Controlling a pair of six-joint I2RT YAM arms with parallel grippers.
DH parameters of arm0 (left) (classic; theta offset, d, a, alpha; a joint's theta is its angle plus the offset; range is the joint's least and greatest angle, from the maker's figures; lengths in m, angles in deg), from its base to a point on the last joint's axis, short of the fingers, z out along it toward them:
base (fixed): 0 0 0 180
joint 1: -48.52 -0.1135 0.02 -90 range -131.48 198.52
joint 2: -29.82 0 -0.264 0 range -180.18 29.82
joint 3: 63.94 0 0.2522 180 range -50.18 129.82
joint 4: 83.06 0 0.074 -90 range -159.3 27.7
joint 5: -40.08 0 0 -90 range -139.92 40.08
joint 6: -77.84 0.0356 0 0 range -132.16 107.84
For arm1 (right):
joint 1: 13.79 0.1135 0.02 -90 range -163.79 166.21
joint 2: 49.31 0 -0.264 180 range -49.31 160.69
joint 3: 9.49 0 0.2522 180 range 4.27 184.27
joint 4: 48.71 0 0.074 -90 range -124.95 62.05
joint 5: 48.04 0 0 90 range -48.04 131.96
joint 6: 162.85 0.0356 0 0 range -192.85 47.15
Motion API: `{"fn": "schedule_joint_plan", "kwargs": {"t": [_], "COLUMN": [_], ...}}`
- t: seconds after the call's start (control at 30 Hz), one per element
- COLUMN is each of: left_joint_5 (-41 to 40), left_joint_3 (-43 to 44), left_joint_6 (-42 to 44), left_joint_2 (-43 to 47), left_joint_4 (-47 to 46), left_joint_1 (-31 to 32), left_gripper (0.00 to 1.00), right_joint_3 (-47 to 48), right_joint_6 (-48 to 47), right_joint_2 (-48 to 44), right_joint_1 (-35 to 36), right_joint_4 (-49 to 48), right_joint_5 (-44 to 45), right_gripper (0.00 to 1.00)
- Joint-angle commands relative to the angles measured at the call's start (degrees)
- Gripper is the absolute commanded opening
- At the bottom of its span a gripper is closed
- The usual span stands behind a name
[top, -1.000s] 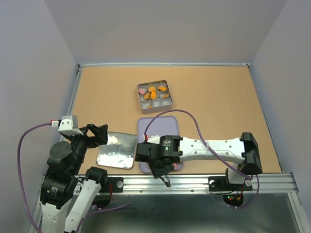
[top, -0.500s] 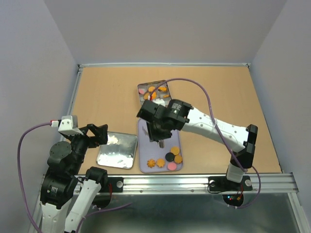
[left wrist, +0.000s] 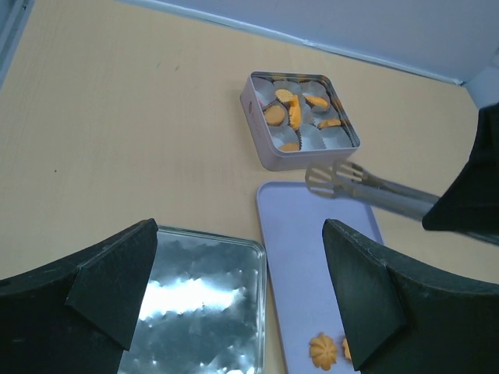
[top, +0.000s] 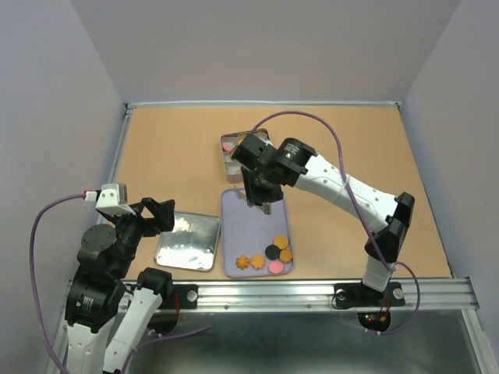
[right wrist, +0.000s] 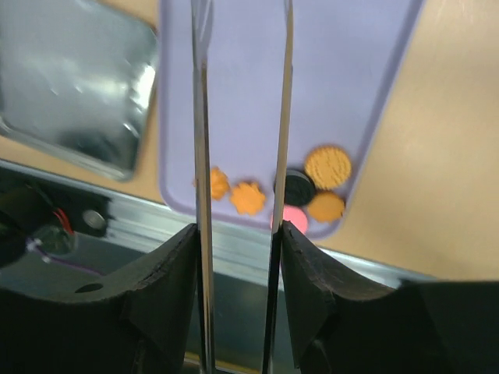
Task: Pack the cookies
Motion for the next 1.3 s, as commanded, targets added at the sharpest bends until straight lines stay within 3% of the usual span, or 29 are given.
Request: {"fn": "schedule_joint_plan", "kwargs": {"t": [0.0,0.23,0.43,1.0,1.27], "left_joint_5": [1.57,2.72,3.07,2.01,2.28], "left_joint_3": [-0.09,-0.18,-0.27,-0.18,-0.18], "left_joint_6": [1.33,1.68,1.86,1.33,1.51], "left_joint_2": [-1.54,-1.81,-1.46,0.65,0.47], "left_joint_4": [-2.64,-2.82,-2.91,-2.64,-2.73], "left_joint_1": [0.33,0.42,0.51,0.51,0.69], "left_gripper": [0.99,0.99,0.99,0.99,0.99], "right_joint_3": [-12.47,-26.38,-26.93,-28.77,-29.56], "right_joint_6": [3.10,11.19,17.08,19.02,23.15], "right_joint_2": [-9.52,-17.89,-15.87,-15.16,-15.69], "right_joint_1": [1.89,9.79,17.97,20.97,25.53], "right_joint_4": [-1.54,-3.83,-3.65,1.18,1.44], "right_joint_5": [-2.73,-4.85,-5.11,-5.02,-5.64], "right_gripper": [0.50,0.50,0.52,0.52,0.52]}}
